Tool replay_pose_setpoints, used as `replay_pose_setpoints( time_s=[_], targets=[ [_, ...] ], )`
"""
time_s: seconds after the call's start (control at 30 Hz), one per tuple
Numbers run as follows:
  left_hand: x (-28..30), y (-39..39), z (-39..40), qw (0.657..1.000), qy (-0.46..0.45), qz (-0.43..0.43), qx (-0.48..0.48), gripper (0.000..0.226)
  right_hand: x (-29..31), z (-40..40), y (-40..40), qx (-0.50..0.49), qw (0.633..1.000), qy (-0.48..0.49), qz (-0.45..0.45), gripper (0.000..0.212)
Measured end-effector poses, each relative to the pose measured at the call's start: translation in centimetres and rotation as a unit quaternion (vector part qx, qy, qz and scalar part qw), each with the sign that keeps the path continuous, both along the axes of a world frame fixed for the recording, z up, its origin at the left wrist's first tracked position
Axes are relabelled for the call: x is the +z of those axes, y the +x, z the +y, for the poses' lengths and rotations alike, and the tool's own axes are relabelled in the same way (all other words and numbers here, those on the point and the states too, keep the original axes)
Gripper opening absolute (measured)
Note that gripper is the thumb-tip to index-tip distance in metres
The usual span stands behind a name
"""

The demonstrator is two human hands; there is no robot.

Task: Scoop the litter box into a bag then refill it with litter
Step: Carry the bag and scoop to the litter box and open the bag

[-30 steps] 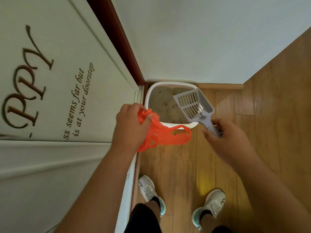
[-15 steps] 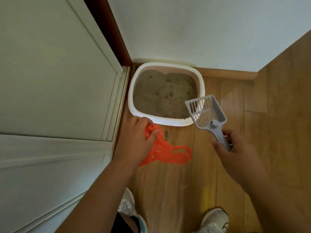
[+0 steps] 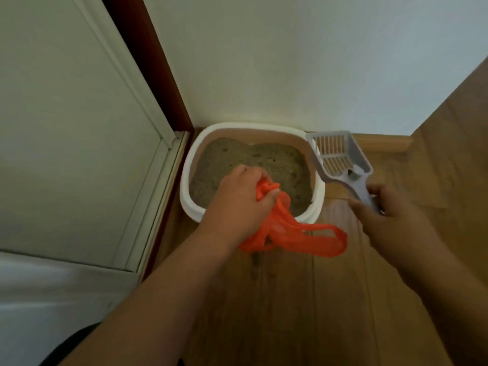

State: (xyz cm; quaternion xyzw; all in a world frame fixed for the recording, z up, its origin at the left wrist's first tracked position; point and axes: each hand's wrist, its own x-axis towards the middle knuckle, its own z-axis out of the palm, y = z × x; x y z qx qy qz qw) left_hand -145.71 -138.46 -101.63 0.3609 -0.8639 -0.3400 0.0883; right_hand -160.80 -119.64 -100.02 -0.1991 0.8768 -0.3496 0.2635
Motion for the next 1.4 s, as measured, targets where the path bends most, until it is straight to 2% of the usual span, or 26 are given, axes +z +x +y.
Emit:
replay_pose_setpoints(
  time_s=[0.17, 0.37, 0.47, 0.6, 0.7, 0.77, 0.83, 0.9, 1.0, 1.13, 1.23, 1.3, 1.4],
  targets=[
    [0.4, -0.8, 0.3, 0.997, 0.059, 0.030, 0.029, 0.013, -0.1, -1.2, 0.9, -0.043, 0.991, -0.050, -0.121, 0.015],
    [0.0, 0.0, 0.5, 0.988, 0.128, 0.070, 0.058, 0.015, -0.6, -1.7, 2.2, -0.075, 0.982, -0.067, -0.157, 0.024],
    [0.8, -0.5, 0.4, 0.976, 0.177, 0.101, 0.078, 0.014, 0.0, -2.2, 3.2, -0.041, 0.972, -0.094, -0.212, 0.024],
    [1.7, -0.9, 1.1, 0.933, 0.307, 0.135, 0.131, 0.017, 0.5, -3.0, 3.8, 0.044, 0.962, -0.122, -0.239, 0.039],
    [2.1, -1.4, 2.0, 0.898, 0.394, 0.142, 0.134, 0.016, 0.7, -3.6, 3.9, 0.007, 0.945, -0.176, -0.275, 0.031],
    [2.7, -1.5, 2.6, 0.885, 0.422, 0.157, 0.122, 0.016, 1.1, -3.7, 3.9, 0.001, 0.954, -0.180, -0.241, 0.024],
    [3.2, -1.4, 2.5, 0.883, 0.419, 0.184, 0.105, 0.020, 1.7, -3.3, 3.6, 0.004, 0.966, -0.165, -0.197, 0.024],
    [3.2, -1.0, 2.2, 0.892, 0.400, 0.198, 0.069, 0.024, 2.4, -2.4, 3.0, 0.004, 0.967, -0.162, -0.195, 0.025],
    [2.6, -0.3, 1.7, 0.905, 0.363, 0.221, 0.032, 0.045, 2.6, -1.7, 2.0, -0.028, 0.963, -0.170, -0.208, 0.023],
    [2.5, -0.1, 1.8, 0.948, 0.257, 0.189, -0.007, 0.063, 3.1, -1.9, 2.0, -0.047, 0.926, -0.240, -0.286, 0.020],
    [2.7, -0.1, 2.2, 0.958, 0.230, 0.169, -0.040, 0.073, 3.0, -2.1, 2.5, -0.027, 0.945, -0.221, -0.238, 0.023],
    [2.8, 0.1, 2.4, 0.959, 0.228, 0.148, -0.077, 0.075, 2.9, -2.0, 2.6, -0.037, 0.954, -0.214, -0.208, 0.023],
    [3.0, 0.4, 2.6, 0.963, 0.225, 0.122, -0.090, 0.062, 3.1, -1.8, 2.4, -0.048, 0.959, -0.206, -0.187, 0.024]
  ],
)
